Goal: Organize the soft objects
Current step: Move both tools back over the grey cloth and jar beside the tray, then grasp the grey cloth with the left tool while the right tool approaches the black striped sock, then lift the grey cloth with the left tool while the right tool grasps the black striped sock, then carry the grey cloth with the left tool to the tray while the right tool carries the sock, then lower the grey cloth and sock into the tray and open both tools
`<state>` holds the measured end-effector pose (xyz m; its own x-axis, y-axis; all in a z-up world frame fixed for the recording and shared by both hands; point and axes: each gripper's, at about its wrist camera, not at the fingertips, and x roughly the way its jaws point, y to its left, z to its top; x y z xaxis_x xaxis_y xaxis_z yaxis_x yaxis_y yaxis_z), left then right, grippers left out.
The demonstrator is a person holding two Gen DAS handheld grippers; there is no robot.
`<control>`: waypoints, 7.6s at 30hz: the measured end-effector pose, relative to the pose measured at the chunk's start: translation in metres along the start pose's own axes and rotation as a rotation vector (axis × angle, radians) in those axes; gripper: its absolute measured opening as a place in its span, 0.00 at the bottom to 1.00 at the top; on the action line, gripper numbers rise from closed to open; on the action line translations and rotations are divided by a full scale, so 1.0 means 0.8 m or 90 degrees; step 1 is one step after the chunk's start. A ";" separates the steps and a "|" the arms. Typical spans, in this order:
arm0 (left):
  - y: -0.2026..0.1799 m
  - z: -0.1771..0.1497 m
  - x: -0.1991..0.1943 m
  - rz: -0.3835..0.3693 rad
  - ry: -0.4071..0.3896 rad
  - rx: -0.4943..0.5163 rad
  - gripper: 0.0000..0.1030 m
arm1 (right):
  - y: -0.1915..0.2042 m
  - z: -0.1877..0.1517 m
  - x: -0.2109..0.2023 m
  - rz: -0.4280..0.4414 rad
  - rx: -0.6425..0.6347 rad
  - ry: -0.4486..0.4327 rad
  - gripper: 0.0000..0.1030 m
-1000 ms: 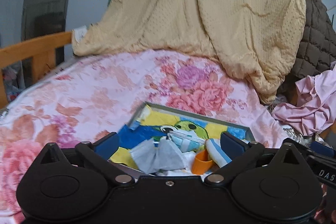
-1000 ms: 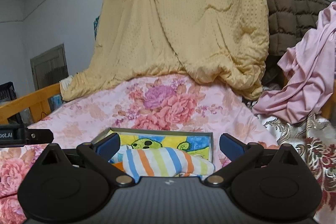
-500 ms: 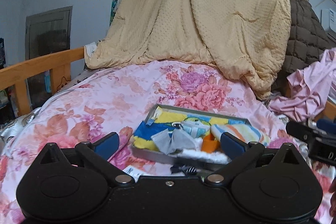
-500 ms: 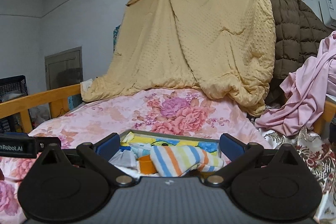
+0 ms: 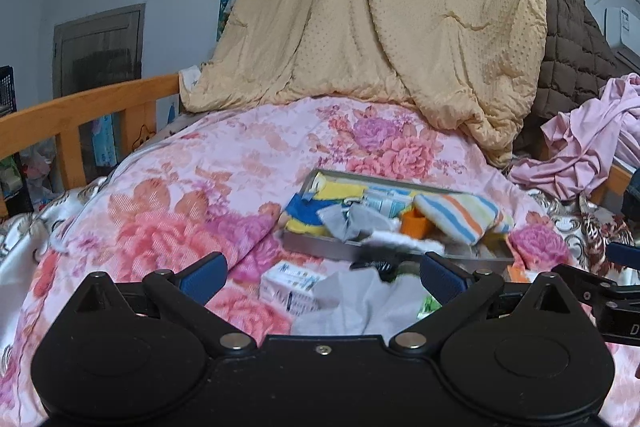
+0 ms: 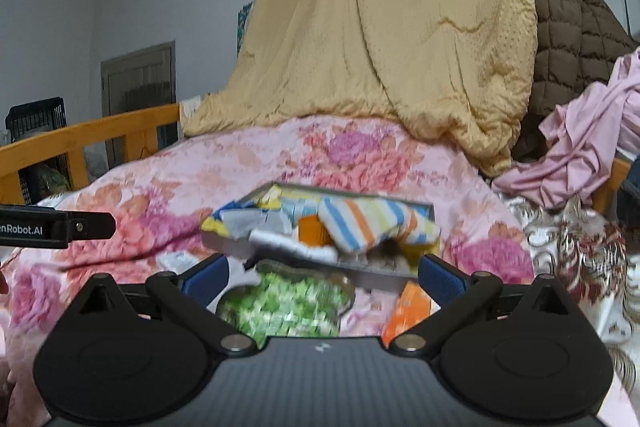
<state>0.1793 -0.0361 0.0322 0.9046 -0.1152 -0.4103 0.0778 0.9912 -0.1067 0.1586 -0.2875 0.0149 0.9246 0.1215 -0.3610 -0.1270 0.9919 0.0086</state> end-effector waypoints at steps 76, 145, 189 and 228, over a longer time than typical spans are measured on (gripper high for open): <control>-0.007 -0.066 0.167 -0.140 0.224 0.075 0.68 | 0.016 -0.016 0.120 0.041 0.016 0.130 1.00; 0.093 -0.031 0.205 -0.080 0.161 -0.190 0.09 | 0.041 0.020 0.344 0.168 0.057 0.361 0.21; -0.102 0.099 0.330 -0.074 0.095 -0.101 0.09 | -0.117 0.090 0.315 0.080 0.124 0.091 0.12; -0.105 0.084 0.291 0.005 0.109 -0.086 0.77 | -0.140 0.068 0.271 0.048 0.170 0.119 0.85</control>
<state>0.4115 -0.1419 0.0069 0.8201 -0.1280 -0.5578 0.0036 0.9758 -0.2186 0.3929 -0.3705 -0.0139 0.8311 0.2097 -0.5150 -0.0706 0.9585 0.2763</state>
